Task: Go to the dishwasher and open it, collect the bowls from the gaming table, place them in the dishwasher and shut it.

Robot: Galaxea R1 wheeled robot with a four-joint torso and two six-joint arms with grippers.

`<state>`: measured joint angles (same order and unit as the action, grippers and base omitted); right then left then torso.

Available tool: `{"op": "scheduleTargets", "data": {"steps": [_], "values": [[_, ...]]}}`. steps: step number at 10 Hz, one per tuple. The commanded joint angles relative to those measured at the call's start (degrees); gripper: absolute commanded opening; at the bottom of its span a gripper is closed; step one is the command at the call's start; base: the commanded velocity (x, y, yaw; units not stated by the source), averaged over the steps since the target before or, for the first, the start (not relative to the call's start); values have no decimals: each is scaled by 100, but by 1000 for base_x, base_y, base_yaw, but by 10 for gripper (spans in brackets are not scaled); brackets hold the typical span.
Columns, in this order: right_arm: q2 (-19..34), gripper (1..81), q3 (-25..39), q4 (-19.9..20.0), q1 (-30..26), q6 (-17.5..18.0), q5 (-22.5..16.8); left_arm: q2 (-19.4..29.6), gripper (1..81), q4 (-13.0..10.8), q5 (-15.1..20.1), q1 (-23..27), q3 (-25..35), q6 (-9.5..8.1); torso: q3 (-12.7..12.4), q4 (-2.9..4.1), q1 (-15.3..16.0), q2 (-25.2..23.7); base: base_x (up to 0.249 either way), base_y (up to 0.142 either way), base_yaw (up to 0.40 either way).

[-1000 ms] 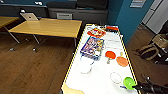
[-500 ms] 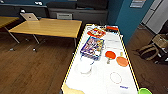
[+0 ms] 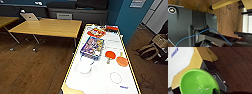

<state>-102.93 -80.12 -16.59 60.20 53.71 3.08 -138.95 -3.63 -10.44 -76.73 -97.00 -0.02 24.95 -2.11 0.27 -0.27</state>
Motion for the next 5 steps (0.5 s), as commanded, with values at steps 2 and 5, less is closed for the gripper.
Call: {"op": "scheduleTargets", "data": {"steps": [2,5], "values": [[-1048,10,-1154,-819,1086,-107,1185,1641,811,38,209,1039,2026,-463,0,0,0,0,0,0,0],[-1723,10,-1504,-1127,1342,-98,1185,2334,811,38,59,1655,2886,-962,0,0,0,0,0,0,0]]}}
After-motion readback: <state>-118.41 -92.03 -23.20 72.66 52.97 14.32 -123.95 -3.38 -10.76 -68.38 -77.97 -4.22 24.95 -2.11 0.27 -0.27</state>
